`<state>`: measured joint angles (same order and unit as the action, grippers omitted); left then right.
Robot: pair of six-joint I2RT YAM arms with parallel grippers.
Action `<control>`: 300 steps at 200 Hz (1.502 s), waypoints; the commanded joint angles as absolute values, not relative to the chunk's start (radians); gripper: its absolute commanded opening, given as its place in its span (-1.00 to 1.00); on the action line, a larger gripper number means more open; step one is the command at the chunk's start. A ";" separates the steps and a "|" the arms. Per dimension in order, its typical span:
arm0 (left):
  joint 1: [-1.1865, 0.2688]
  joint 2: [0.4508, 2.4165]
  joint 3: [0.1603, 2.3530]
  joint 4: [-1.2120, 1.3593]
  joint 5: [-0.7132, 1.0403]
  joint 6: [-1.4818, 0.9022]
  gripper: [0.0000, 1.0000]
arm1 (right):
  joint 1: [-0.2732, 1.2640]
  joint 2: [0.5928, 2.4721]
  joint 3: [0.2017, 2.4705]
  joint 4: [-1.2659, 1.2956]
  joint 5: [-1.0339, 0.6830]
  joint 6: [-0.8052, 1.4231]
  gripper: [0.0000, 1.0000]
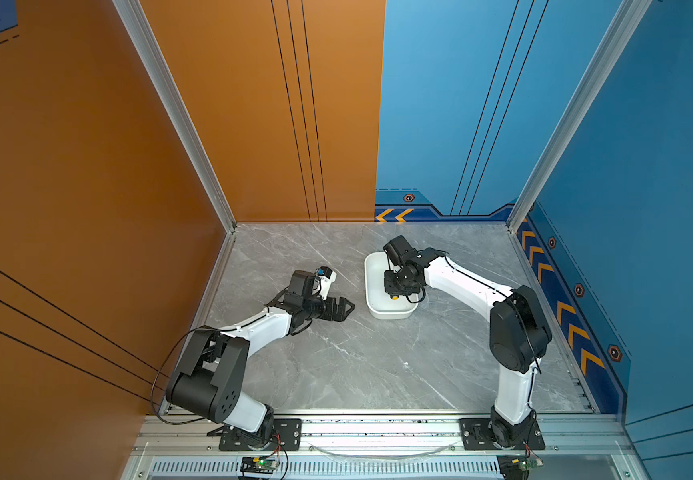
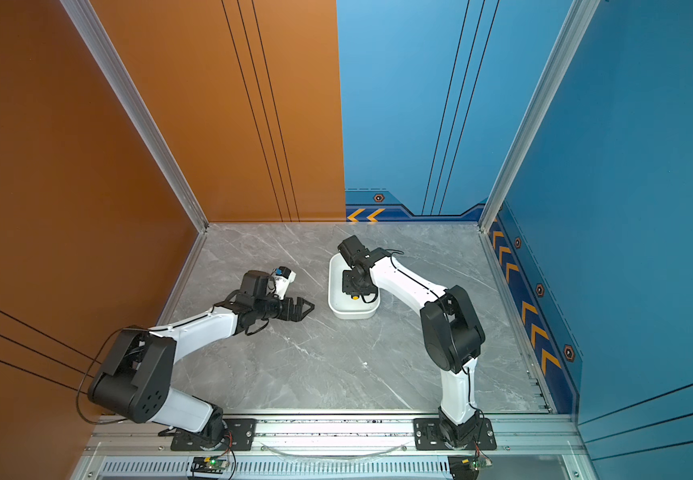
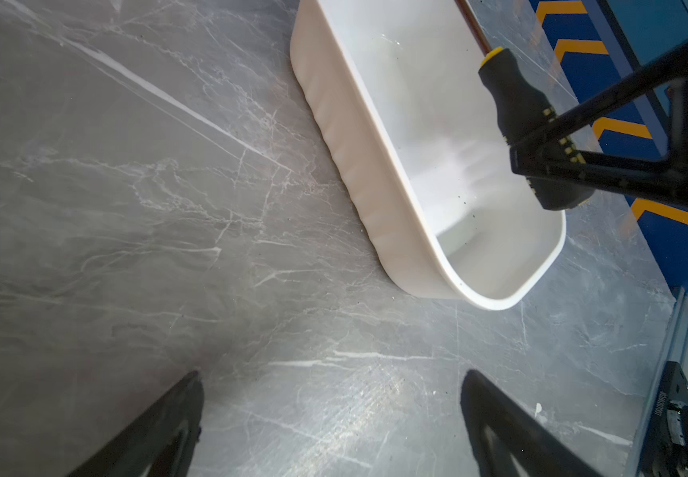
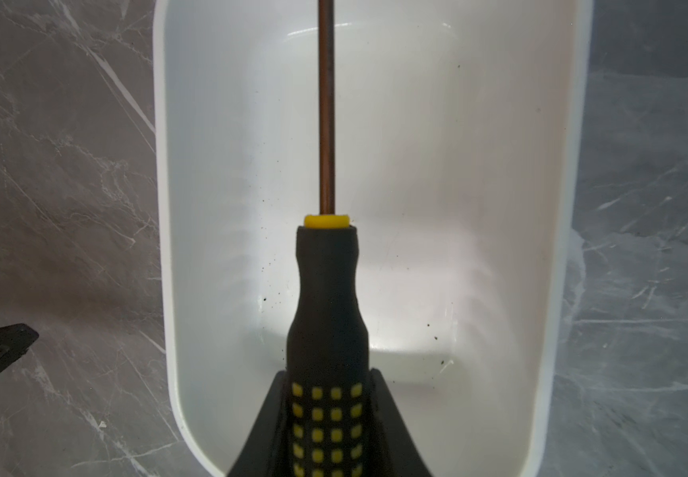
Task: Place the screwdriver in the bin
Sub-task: 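Lower the screwdriver into the bin and open the right gripper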
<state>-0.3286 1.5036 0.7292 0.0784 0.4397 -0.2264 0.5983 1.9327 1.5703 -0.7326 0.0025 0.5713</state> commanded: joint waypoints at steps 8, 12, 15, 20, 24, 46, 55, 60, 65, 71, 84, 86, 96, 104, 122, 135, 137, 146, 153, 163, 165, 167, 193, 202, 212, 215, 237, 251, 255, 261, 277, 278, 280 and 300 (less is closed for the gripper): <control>-0.339 1.480 0.739 0.068 0.463 -0.201 0.96 | 0.609 1.972 1.604 -0.756 0.054 0.585 -1.00; -0.340 1.480 0.739 0.068 0.459 -0.201 0.96 | 0.609 1.977 1.603 -0.757 0.057 0.583 -1.00; -0.339 1.480 0.739 0.068 0.458 -0.201 0.96 | 0.608 1.979 1.604 -0.759 0.059 0.582 -1.00; -0.339 1.480 0.739 0.067 0.457 -0.201 0.96 | 0.606 1.985 1.604 -0.760 0.064 0.581 -1.00; -0.339 1.480 0.739 0.067 0.455 -0.201 0.96 | 0.606 1.988 1.603 -0.762 0.066 0.581 -1.00; -0.339 1.480 0.740 0.067 0.451 -0.201 0.96 | 0.606 2.007 1.606 -0.761 0.069 0.578 -1.00; -0.340 1.482 0.739 0.067 0.451 -0.201 0.96 | 0.606 2.018 1.608 -0.761 0.071 0.577 -1.00; -0.339 1.482 0.741 0.067 0.451 -0.201 0.96 | 0.606 2.023 1.611 -0.761 0.073 0.576 -1.00; -0.340 1.483 0.742 0.067 0.453 -0.202 0.96 | 0.606 2.027 1.611 -0.761 0.076 0.575 -1.00; -0.339 1.484 0.741 0.067 0.453 -0.202 0.96 | 0.606 2.034 1.614 -0.761 0.080 0.575 -1.00; -0.339 1.485 0.742 0.065 0.451 -0.202 0.96 | 0.605 2.050 1.619 -0.762 0.081 0.574 -1.00; -0.339 1.485 0.742 0.065 0.450 -0.202 0.96 | 0.604 2.050 1.621 -0.761 0.083 0.574 -1.00; -0.340 1.485 0.742 0.063 0.448 -0.202 0.96 | 0.605 2.062 1.625 -0.761 0.088 0.572 -1.00; -0.339 1.485 0.742 0.061 0.447 -0.201 0.96 | 0.603 2.068 1.629 -0.761 0.092 0.574 -1.00; -0.340 1.485 0.743 0.054 0.445 -0.198 0.96 | 0.601 2.097 1.635 -0.760 0.087 0.574 -1.00; -0.339 1.485 0.745 0.048 0.443 -0.196 0.96 | 0.600 2.108 1.641 -0.761 0.086 0.575 -1.00; -0.339 1.483 0.744 0.048 0.443 -0.196 0.96 | 0.600 2.109 1.642 -0.760 0.085 0.574 -1.00; -0.339 1.482 0.744 0.045 0.442 -0.194 0.96 | 0.600 2.115 1.644 -0.761 0.084 0.575 -1.00; -0.339 1.481 0.744 0.042 0.441 -0.192 0.96 | 0.600 2.118 1.646 -0.761 0.086 0.573 -0.99; -0.338 1.480 0.746 0.040 0.439 -0.192 0.96 | 0.600 2.120 1.647 -0.760 0.087 0.572 -0.96; -0.340 1.479 0.746 0.038 0.439 -0.191 0.96 | 0.599 2.122 1.647 -0.761 0.087 0.572 -0.95; -0.340 1.479 0.744 0.037 0.439 -0.190 0.96 | 0.600 2.123 1.647 -0.760 0.087 0.572 -0.94; -0.338 1.482 0.747 0.037 0.444 -0.189 0.96 | 0.596 2.130 1.647 -0.761 0.089 0.571 -0.85; -0.339 1.483 0.747 0.036 0.446 -0.190 0.96 | 0.594 2.131 1.643 -0.761 0.090 0.571 -0.85; -0.340 1.485 0.747 0.036 0.446 -0.191 0.96 | 0.595 2.129 1.641 -0.761 0.090 0.571 -0.84; -0.340 1.485 0.747 0.036 0.447 -0.190 0.96 | 0.594 2.129 1.639 -0.761 0.089 0.571 -0.84; -0.340 1.483 0.748 0.032 0.443 -0.191 0.96 | 0.594 2.125 1.629 -0.761 0.088 0.568 -0.82; -0.340 1.483 0.747 0.032 0.442 -0.192 0.96 | 0.594 2.123 1.625 -0.761 0.086 0.568 -0.72; -0.339 1.484 0.747 0.032 0.443 -0.192 0.96 | 0.594 2.122 1.625 -0.760 0.086 0.567 -0.68; -0.340 1.483 0.747 0.032 0.443 -0.192 0.96 | 0.594 2.122 1.624 -0.761 0.086 0.567 -0.65; -0.339 1.485 0.747 0.032 0.441 -0.192 0.96 | 0.594 2.117 1.621 -0.761 0.084 0.566 -0.55; -0.339 1.485 0.747 0.032 0.441 -0.193 0.96 | 0.594 2.117 1.620 -0.761 0.084 0.565 -0.54; -0.340 1.485 0.747 0.032 0.440 -0.193 0.96 | 0.594 2.117 1.620 -0.760 0.084 0.565 -0.53; -0.340 1.486 0.748 0.031 0.443 -0.193 0.96 | 0.594 2.113 1.620 -0.760 0.083 0.559 -0.32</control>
